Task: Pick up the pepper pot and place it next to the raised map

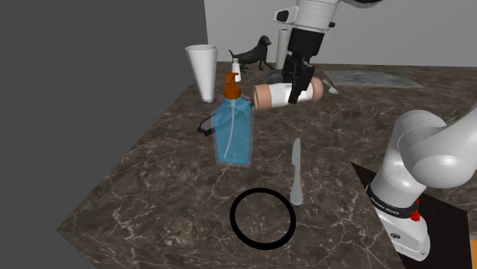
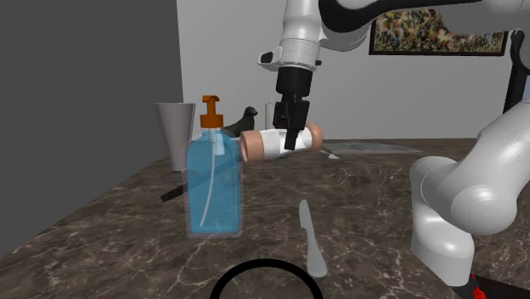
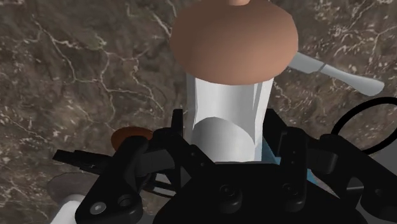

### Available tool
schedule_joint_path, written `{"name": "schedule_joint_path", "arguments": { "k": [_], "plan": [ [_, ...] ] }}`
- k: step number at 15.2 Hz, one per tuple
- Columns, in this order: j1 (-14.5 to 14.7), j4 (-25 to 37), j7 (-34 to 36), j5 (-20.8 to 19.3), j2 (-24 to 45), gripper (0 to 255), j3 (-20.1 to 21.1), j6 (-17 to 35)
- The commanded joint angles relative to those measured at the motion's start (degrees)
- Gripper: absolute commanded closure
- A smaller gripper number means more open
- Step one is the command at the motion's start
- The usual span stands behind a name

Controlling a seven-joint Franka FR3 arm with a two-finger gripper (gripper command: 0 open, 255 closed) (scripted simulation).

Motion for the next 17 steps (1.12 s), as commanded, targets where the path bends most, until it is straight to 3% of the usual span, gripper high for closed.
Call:
{"name": "schedule_joint_path", "arguments": {
  "k": [1,8,17],
  "plan": [
    [0.0,1.8,0.2,-0.1,0.4,255,0.0,-1.4],
    [0.0,8.1,0.8,-0.3,1.7,255,-0.2,-6.4],
    [-3.5,10.9,-11.7,-5.9,4.5,255,-11.4,-7.6]
  ]
}}
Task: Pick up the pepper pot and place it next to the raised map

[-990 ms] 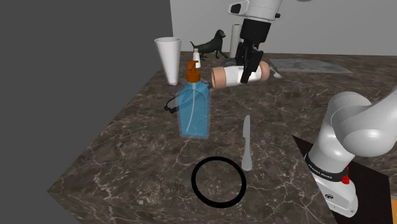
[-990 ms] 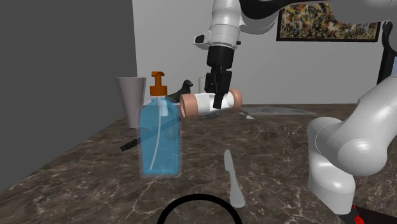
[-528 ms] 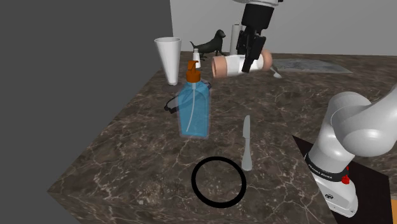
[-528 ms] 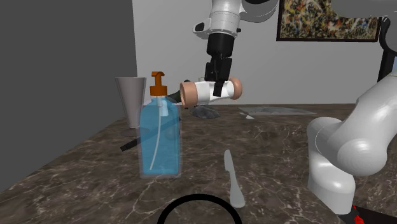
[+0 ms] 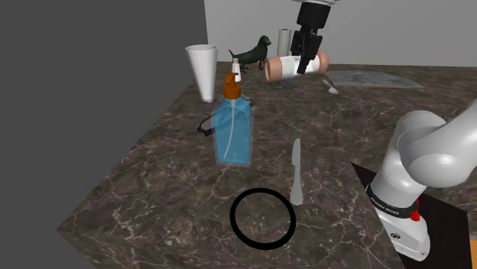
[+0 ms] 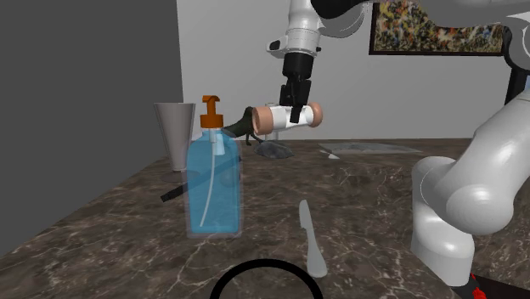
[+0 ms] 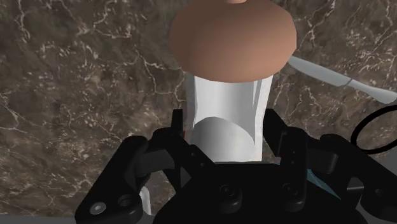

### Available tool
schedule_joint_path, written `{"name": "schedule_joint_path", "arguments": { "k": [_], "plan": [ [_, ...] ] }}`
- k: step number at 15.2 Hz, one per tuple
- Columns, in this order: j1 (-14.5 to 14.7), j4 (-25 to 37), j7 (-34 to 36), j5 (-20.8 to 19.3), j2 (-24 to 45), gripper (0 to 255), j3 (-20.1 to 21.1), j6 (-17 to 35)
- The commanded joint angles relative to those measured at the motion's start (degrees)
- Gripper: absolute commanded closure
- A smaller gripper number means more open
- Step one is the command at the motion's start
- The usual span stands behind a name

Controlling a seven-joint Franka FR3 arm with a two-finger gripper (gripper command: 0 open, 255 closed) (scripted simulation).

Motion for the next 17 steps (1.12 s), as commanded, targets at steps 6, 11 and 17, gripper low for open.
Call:
{"name": "schedule_joint_path", "arguments": {
  "k": [6,11,17],
  "plan": [
    [-2.0,5.0,-9.9,-3.3,4.8,255,-8.8,-0.7],
    [-2.7,10.6,-17.2,-4.3,10.4,255,-15.2,-1.1],
    [-3.0,19.6,-26.7,-3.0,19.5,255,-23.4,-1.9]
  ]
}}
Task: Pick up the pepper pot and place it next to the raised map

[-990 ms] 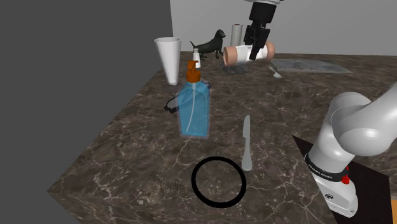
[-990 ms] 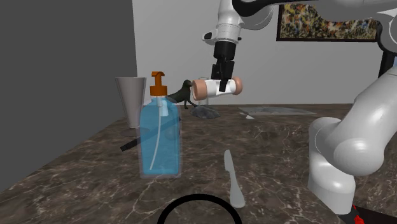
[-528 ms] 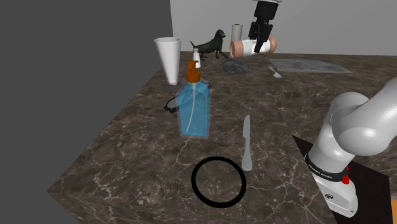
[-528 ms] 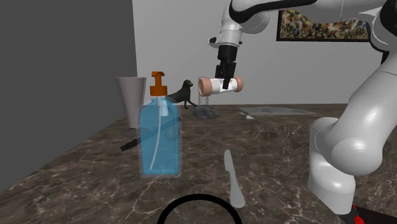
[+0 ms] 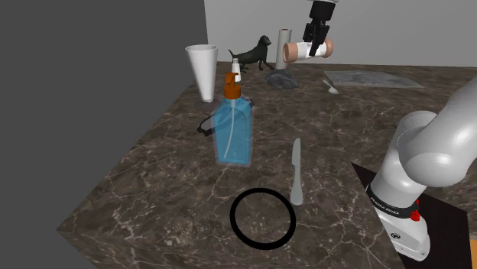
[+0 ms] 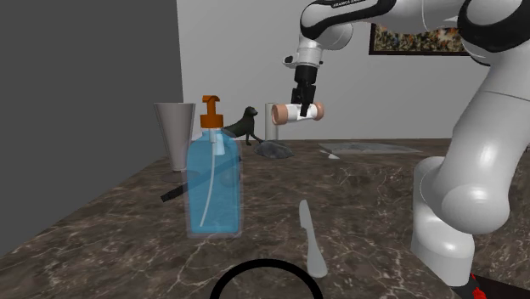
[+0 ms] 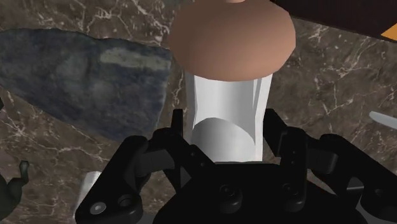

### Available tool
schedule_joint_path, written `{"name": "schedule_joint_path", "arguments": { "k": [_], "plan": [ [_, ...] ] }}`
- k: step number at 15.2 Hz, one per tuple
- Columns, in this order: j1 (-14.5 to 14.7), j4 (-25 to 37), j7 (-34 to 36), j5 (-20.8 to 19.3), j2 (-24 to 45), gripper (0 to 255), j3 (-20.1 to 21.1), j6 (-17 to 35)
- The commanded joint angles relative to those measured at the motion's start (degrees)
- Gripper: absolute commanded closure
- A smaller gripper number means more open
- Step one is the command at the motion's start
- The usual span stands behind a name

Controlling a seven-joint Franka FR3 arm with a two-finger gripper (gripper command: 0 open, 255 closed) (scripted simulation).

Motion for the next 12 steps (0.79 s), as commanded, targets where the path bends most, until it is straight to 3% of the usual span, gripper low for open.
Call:
{"name": "schedule_joint_path", "arguments": {
  "k": [1,7,10,12],
  "plan": [
    [0.0,3.4,-3.5,1.1,3.7,255,-2.9,-0.2],
    [-1.6,16.0,-15.1,8.0,17.2,255,-12.0,-3.0],
    [-4.9,24.0,-21.6,14.0,26.1,255,-15.6,-5.8],
    [-8.7,30.2,-25.5,18.7,32.5,255,-17.0,-8.5]
  ]
}}
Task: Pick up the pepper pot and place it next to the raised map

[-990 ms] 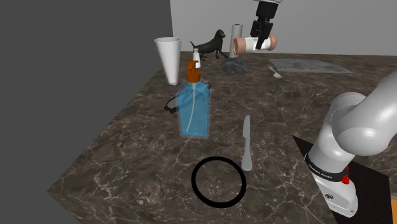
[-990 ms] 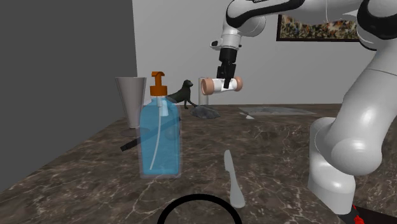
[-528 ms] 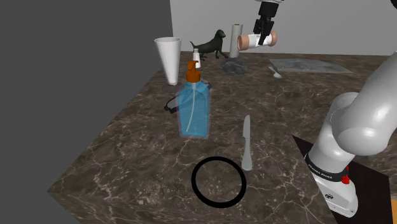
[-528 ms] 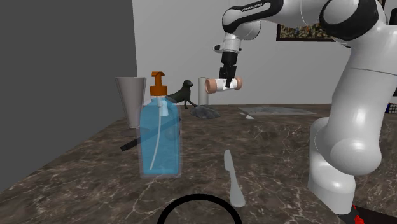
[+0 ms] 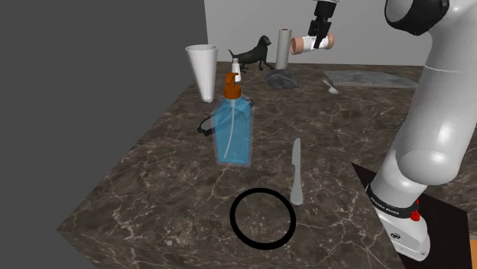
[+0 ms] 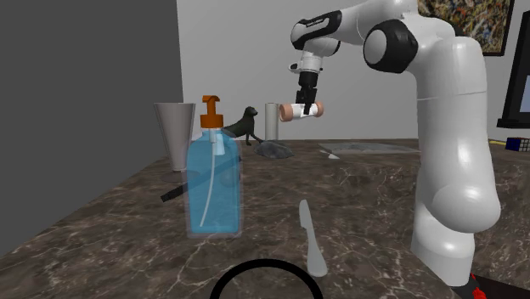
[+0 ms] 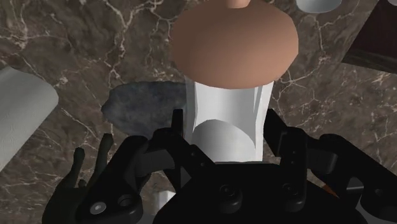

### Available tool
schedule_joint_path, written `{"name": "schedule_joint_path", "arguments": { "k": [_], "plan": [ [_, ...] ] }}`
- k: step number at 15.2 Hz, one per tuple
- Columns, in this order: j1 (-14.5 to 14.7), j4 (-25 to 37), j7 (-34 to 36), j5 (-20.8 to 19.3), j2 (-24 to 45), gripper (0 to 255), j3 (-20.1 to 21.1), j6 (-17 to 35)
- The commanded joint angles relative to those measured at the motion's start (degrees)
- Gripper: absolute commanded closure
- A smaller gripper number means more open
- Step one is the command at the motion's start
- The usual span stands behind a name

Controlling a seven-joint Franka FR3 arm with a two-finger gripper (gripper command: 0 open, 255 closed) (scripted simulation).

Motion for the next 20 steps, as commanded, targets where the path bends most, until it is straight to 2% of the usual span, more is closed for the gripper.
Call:
{"name": "schedule_joint_path", "arguments": {
  "k": [1,2,11,20],
  "plan": [
    [-4.4,7.1,-4.0,5.0,6.8,255,-1.2,-3.1],
    [-6.8,10.4,-5.3,7.0,9.6,255,-1.1,-4.6],
    [-3.9,-0.1,-5.7,4.8,6.8,255,-0.9,3.8],
    [-2.3,-8.1,-6.6,4.3,5.8,255,-0.7,11.0]
  ]
}}
